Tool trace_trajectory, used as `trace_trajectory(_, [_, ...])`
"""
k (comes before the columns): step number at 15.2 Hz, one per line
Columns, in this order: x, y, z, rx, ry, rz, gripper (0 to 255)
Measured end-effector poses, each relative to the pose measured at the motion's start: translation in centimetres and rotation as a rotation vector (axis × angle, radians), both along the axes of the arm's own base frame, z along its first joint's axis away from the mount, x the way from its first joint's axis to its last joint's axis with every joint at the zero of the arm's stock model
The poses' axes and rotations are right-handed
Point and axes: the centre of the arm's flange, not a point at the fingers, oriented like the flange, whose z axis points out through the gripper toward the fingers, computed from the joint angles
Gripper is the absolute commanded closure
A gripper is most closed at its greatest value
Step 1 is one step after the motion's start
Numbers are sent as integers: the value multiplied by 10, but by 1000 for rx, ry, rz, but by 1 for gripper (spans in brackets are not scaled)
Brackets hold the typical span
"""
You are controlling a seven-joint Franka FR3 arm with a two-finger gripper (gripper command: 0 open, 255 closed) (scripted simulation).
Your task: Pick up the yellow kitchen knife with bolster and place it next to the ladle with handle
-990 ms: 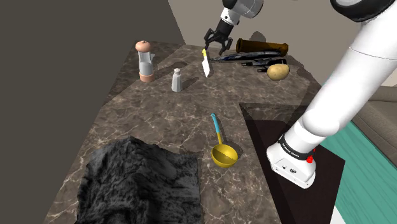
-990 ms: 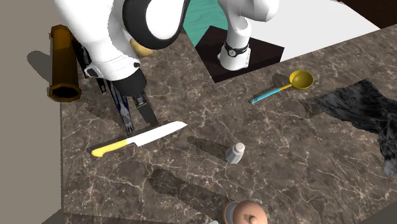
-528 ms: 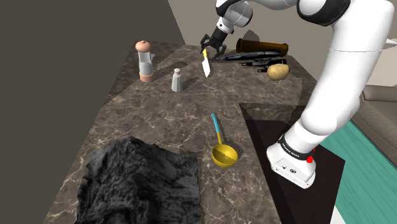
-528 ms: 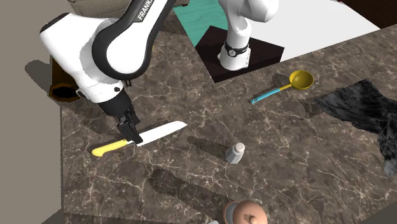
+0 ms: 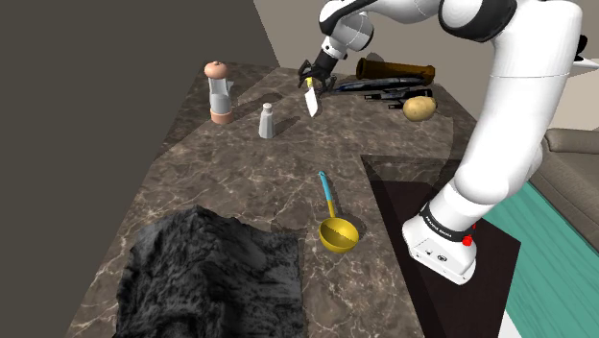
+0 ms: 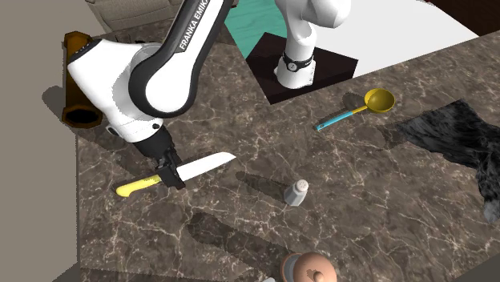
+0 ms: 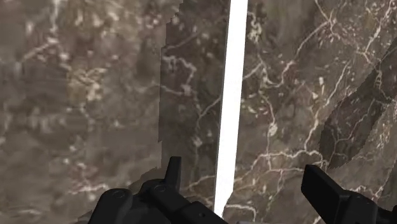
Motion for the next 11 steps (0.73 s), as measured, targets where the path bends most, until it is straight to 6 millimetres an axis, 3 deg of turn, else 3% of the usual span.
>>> trace_trajectory(4, [0, 0, -1, 0, 0, 0, 0])
trace_trajectory(5, [0, 0, -1, 0, 0, 0, 255])
trace_trajectory(11, [0, 0, 1, -1, -4, -1, 255])
